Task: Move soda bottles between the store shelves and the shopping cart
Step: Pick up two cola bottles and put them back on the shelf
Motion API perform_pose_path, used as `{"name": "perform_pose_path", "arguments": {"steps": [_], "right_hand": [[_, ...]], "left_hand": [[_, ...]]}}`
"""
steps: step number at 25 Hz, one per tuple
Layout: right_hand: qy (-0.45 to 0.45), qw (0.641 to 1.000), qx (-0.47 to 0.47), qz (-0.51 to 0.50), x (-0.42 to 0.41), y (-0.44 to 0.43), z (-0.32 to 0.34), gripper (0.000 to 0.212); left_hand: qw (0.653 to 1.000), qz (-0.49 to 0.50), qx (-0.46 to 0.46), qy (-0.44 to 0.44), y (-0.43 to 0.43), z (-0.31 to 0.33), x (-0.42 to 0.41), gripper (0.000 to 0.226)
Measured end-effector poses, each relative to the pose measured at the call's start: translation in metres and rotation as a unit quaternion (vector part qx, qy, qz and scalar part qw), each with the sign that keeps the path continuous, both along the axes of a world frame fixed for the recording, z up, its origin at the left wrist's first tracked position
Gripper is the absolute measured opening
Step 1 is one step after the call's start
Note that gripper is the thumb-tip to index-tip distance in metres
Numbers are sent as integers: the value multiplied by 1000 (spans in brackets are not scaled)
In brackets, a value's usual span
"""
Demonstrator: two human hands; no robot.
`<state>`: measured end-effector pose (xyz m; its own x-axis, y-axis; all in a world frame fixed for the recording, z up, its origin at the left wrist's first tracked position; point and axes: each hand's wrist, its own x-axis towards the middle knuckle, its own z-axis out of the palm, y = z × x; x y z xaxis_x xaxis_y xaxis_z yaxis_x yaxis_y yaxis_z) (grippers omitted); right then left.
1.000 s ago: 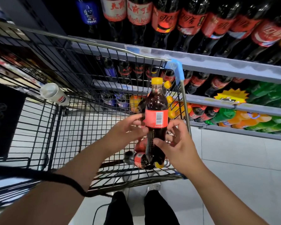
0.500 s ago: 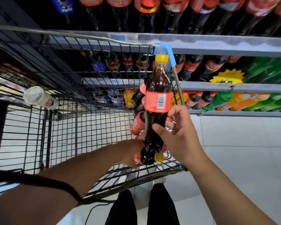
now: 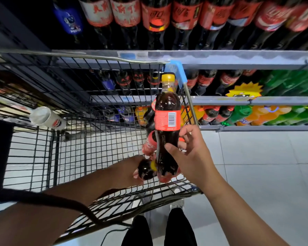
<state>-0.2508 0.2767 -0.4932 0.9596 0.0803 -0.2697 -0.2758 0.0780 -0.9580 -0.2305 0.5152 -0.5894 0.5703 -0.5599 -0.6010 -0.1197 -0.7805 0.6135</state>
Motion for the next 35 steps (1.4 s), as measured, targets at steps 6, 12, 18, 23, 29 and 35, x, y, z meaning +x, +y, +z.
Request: {"name": "perform_pose_path", "arguments": {"steps": [6, 12, 18, 23, 29, 35], "right_hand": [[17, 1000, 2, -1, -1, 1, 17, 32], [42, 999, 5, 19, -8, 7, 46, 31], [5, 1000, 8, -11, -22, 9, 107, 30], [-66, 996, -7, -67, -35, 1, 165, 28], [-150, 979, -27, -136, -52, -7, 242, 30], [-202, 946, -67, -245, -68, -30, 297, 61]], "left_hand": [[966, 250, -53, -36, 65, 61, 1, 63], [891, 407, -199, 25, 50, 128, 8, 47], [789, 455, -378, 165, 2, 196, 11, 55], [784, 408, -429, 186, -25, 251, 5, 45], [835, 291, -467, 26, -35, 316, 7, 85], [824, 225, -518, -51, -78, 381, 15, 97]]}}
